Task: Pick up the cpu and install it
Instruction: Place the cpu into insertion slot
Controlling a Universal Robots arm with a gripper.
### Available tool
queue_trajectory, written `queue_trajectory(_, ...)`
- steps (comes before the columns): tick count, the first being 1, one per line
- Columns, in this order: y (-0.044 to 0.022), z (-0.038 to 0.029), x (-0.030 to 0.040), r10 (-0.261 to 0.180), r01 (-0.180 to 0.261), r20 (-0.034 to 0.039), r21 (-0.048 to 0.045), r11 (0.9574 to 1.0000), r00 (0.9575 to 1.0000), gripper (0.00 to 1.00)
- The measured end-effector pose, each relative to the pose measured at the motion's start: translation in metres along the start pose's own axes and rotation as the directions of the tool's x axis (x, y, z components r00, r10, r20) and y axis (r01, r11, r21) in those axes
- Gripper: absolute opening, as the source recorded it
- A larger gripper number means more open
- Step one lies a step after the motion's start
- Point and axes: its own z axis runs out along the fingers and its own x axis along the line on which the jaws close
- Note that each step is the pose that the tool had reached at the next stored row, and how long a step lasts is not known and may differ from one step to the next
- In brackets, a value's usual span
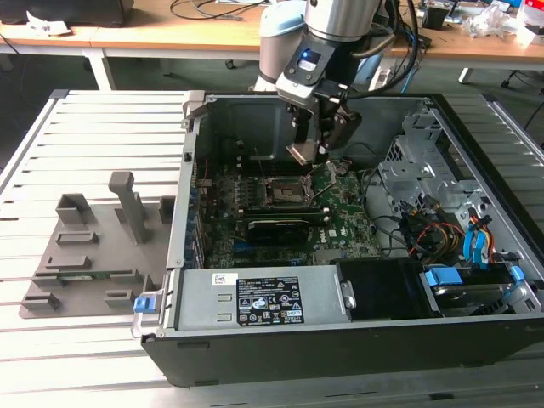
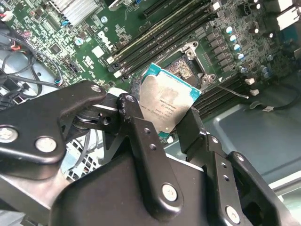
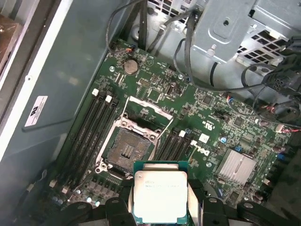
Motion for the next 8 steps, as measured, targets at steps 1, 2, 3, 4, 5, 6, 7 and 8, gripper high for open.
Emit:
queue_trajectory(1,0.0,0.0,0.0,0.01,-0.01,-0.0006,0.0002,0.9999,0.9999,0.55)
queue_trajectory(2,0.0,0.0,0.0,0.023,-0.023,-0.0014,0.0006,0.9997,0.9997,0.55)
queue_trajectory(3,0.0,0.0,0.0,0.033,-0.033,-0.002,0.0007,0.9995,0.9995,0.55)
queue_trajectory(4,0.0,0.0,0.0,0.04,-0.04,-0.0024,0.0009,0.9992,0.9992,0.55)
queue_trajectory(5,0.0,0.0,0.0,0.049,-0.049,-0.003,0.0011,0.9988,0.9988,0.55)
queue_trajectory(6,0.0,0.0001,0.0,0.06,-0.06,-0.0037,0.0014,0.9982,0.9982,0.55)
queue_trajectory(7,0.0,0.0001,0.0,0.074,-0.074,-0.0045,0.0018,0.9973,0.9973,0.55)
queue_trajectory(8,0.0,0.0001,0.0,0.097,-0.097,-0.0059,0.0024,0.9953,0.9953,0.55)
